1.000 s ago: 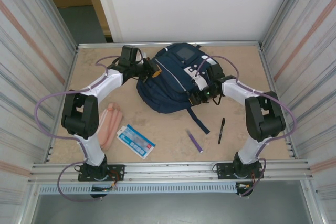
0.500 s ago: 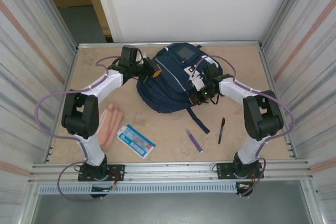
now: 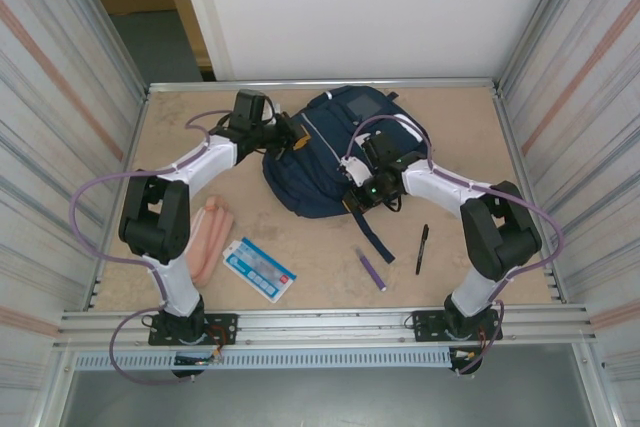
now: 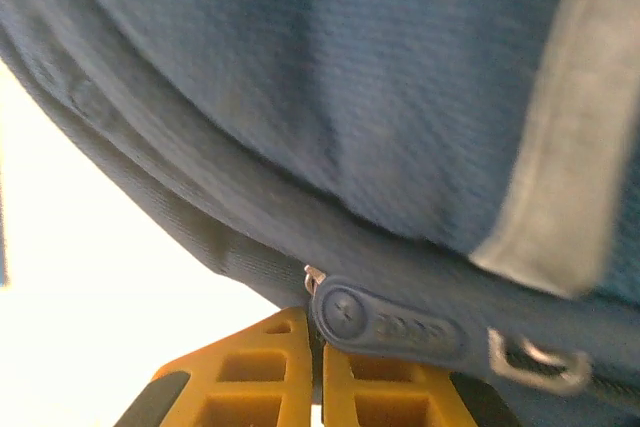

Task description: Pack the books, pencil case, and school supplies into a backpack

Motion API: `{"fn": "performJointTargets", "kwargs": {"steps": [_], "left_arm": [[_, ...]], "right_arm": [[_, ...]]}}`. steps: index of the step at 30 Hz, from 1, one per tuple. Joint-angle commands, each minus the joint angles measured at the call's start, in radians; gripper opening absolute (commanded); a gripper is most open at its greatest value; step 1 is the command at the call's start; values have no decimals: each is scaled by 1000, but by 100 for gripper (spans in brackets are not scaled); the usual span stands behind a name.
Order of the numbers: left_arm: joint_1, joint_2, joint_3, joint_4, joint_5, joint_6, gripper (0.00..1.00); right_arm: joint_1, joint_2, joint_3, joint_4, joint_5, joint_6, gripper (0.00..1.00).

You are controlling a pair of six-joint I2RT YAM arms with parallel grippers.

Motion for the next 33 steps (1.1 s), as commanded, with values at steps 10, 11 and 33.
{"fn": "performJointTargets", "kwargs": {"steps": [10,11,33], "left_arm": [[-61,15,-92,106,-66,-42,0],[-67,18,-99,113,-70,-43,0],[-13,-74,-278,90,-79,79,35]], "right_arm": [[85,40,80,156,-151,283,11],[89,49,82,170,-158,311,12],[181,68,31,366,-25,600,28]]}}
